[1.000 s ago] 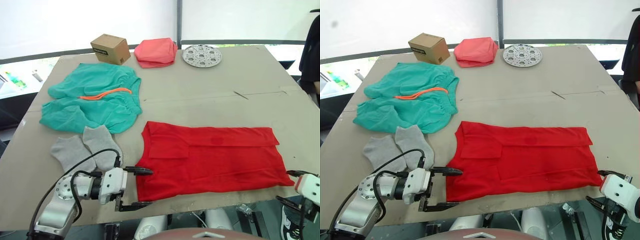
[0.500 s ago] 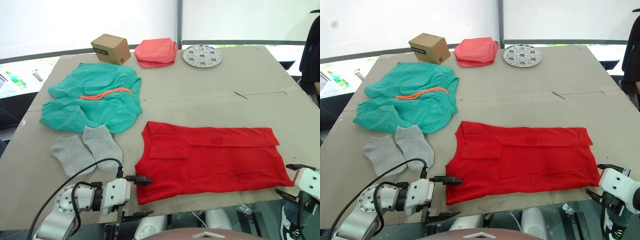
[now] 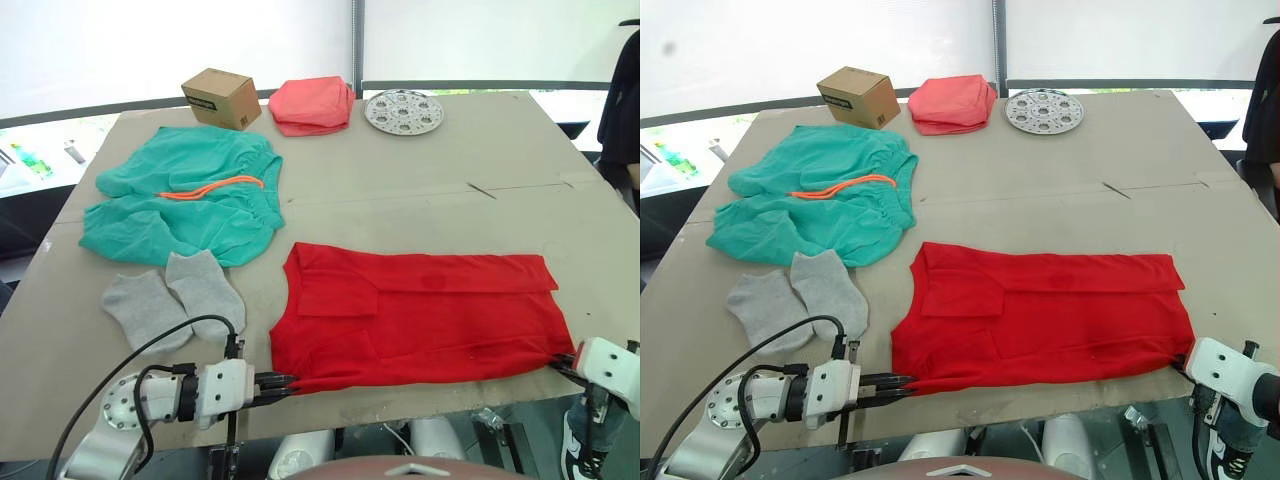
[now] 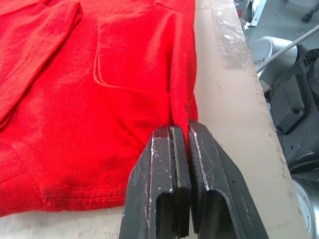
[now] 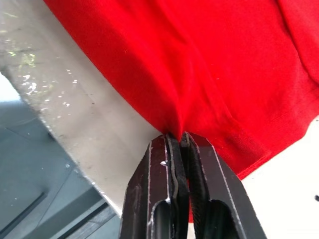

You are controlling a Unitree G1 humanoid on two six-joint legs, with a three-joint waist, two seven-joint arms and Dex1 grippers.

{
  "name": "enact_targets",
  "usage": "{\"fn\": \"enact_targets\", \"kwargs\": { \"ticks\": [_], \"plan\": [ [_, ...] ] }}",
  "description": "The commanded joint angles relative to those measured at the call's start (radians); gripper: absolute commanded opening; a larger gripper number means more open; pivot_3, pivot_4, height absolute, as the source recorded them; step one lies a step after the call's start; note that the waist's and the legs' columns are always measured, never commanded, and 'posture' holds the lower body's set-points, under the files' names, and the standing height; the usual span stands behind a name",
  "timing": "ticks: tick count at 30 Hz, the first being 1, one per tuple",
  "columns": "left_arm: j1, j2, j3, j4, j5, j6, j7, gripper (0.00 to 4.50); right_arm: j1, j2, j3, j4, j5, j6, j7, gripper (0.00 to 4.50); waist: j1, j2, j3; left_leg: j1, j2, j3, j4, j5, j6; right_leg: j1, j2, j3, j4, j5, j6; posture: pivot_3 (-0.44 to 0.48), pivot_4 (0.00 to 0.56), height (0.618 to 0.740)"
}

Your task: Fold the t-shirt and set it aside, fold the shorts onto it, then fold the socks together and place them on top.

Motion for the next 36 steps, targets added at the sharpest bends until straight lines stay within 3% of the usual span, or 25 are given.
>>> {"fn": "enact_targets", "kwargs": {
  "ticks": [1,5,12,17,22,27,31,36],
  "plan": [
    [0.004,0.035,0.017,-0.024,-0.102,0.06,-0.056,0.04,-0.018,-0.039,-0.035,-0.027,0.039,0.048,0.039,0.06,0.0,0.0,0.0,0.0,0.0,0.0,0.0,0.0,0.0,0.0,0.0,0.0,0.0,0.0,0.0,0.0,0.15,0.74],
    [-0.021,0.085,0.044,-0.078,-0.247,0.268,-0.077,0.04,-0.035,-0.085,-0.048,-0.066,0.082,0.119,0.093,0.06,-0.001,0.002,0.001,0.0,0.0,0.0,0.0,0.001,0.001,0.0,0.001,-0.001,0.001,0.0,0.0,0.0,0.15,0.74],
    [-0.241,0.156,0.054,-0.058,-0.46,0.642,-0.127,0.04,-0.198,-0.251,-0.019,-0.132,0.204,0.444,0.169,0.06,-0.001,0.002,0.004,0.0,0.0,0.0,0.002,0.001,0.001,0.0,0.003,-0.002,0.002,0.0,0.0,0.0,0.15,0.74],
    [-0.421,0.183,-0.011,0.041,-0.396,0.744,-0.194,0.04,-0.388,-0.353,0.122,-0.057,0.168,0.512,0.134,0.06,-0.002,0.0,0.005,0.0,0.0,0.0,0.001,0.002,0.003,0.0,0.003,-0.003,0.001,0.0,0.0,0.0,0.15,0.74],
    [-0.543,0.144,-0.051,0.086,-0.363,0.769,-0.214,0.04,-0.52,-0.363,0.228,0.008,0.151,0.528,0.127,0.06,-0.002,0.0,0.006,-0.002,0.0,0.0,0.001,0.002,0.004,-0.001,0.002,-0.003,0.001,0.003,-0.004,0.0,0.15,0.74],
    [-0.52,0.125,-0.056,0.081,-0.319,0.715,-0.239,0.04,-0.448,-0.366,0.2,-0.036,0.159,0.546,0.153,0.06,-0.001,0.0,0.006,-0.002,-0.001,0.0,0.001,0.001,0.003,-0.001,0.001,-0.003,0.0,0.004,-0.004,0.0,0.15,0.74],
    [-0.412,0.176,-0.031,-0.049,-0.387,0.787,-0.28,0.04,-0.296,-0.359,0.082,-0.153,0.199,0.634,0.215,0.06,-0.002,0.001,0.006,-0.003,0.0,0.0,0.001,0.0,0.003,-0.002,0.0,-0.002,0.0,0.004,-0.002,0.0,0.15,0.74],
    [-0.29,0.208,-0.055,-0.111,-0.315,0.712,-0.306,0.04,-0.132,-0.325,0.006,-0.256,0.192,0.669,0.236,0.06,0.0,0.001,0.006,-0.001,0.001,0.0,0.002,-0.001,0.003,-0.001,0.0,-0.002,0.0,0.001,-0.002,0.0,0.15,0.74]
  ]
}}
